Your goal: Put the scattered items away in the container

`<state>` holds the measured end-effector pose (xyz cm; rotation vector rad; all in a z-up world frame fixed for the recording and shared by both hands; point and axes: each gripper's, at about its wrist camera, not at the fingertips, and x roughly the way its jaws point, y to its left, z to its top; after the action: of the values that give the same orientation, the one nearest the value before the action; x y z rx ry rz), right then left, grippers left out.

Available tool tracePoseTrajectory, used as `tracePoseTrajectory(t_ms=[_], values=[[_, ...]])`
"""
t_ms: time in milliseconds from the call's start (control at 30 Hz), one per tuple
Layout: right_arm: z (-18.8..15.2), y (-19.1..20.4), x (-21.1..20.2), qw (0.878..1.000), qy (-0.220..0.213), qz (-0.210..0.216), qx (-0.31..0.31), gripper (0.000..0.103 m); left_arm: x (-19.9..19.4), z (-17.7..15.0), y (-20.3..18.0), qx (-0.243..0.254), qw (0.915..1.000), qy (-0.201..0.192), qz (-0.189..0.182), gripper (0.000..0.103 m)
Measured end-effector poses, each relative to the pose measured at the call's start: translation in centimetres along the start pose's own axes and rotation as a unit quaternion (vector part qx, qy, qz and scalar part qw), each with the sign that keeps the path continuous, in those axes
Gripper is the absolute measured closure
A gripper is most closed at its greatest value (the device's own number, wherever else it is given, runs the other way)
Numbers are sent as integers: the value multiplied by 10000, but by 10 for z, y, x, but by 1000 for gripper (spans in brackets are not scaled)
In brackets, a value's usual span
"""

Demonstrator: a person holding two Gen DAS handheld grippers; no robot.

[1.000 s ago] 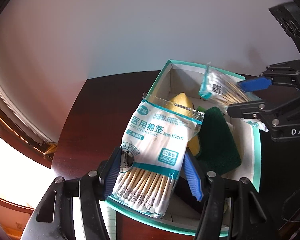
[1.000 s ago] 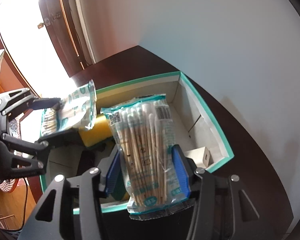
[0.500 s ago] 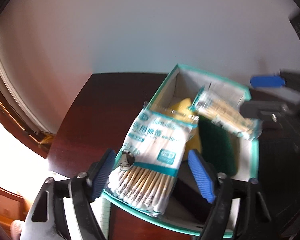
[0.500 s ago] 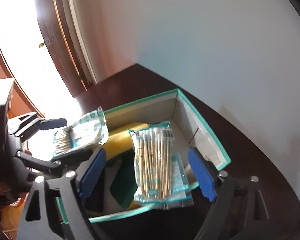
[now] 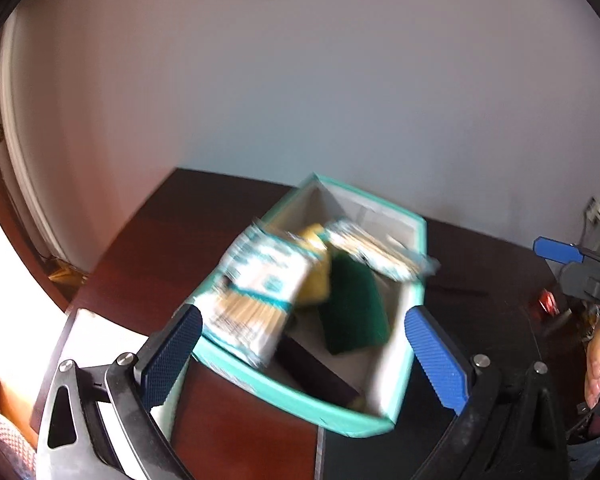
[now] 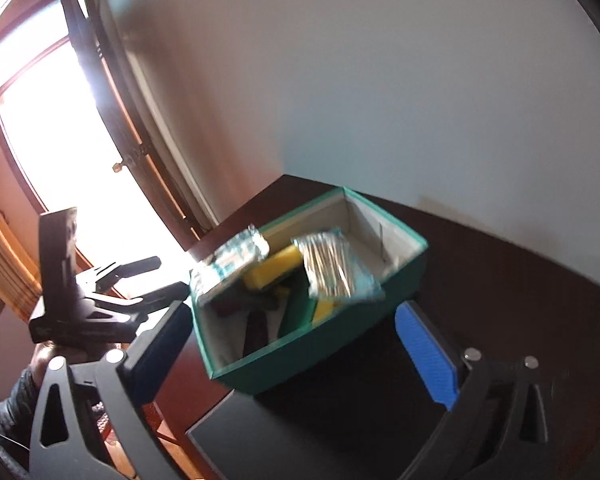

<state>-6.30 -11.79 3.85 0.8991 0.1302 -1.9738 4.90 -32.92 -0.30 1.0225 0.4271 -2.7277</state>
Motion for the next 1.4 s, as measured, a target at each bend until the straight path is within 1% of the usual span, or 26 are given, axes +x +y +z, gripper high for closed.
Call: tracePoseTrajectory(t_ms=[67,167,267,367,400,567,800,933,1000,1133,1300,1400], values=[[-18,3,-12,10000,-54,-51,46,0,-4,-9,-8,36,10000,0,-68,1],[-40,5,-25,9997,-90,-216,70,0,-9,-18,-18,27,10000,-35,-49,1],[-58,5,-39,9994,-173,-276,136,0,-17,-23,-33,192,9994,-190,205,1],[-75,5,-52,9989,-249,-331,204,0,-27,-27,-55,464,9965,-358,594,1],[-78,4,-54,9989,-248,-334,236,0,-30,-27,-62,519,9959,-378,633,1],[-92,-2,-67,9983,-265,-388,350,0,-36,-28,-78,499,9965,-396,546,1],[-107,-3,-80,9979,-268,-507,288,0,-38,-28,-94,561,9968,-385,424,1],[-114,-6,-85,9978,-285,-476,350,0,-36,-29,-101,593,9967,-343,439,1],[-117,-8,-88,9977,-306,-474,384,0,-36,-29,-102,566,9965,-367,497,1],[-121,-10,-90,9976,-293,-449,440,0,-35,-29,-101,470,9973,-326,469,1],[-118,2,-85,9987,-283,-282,304,0,-43,-32,-96,357,9980,-425,286,1],[-104,15,-80,9991,-363,-156,173,0,-58,-31,-88,229,9981,-564,-86,1]])
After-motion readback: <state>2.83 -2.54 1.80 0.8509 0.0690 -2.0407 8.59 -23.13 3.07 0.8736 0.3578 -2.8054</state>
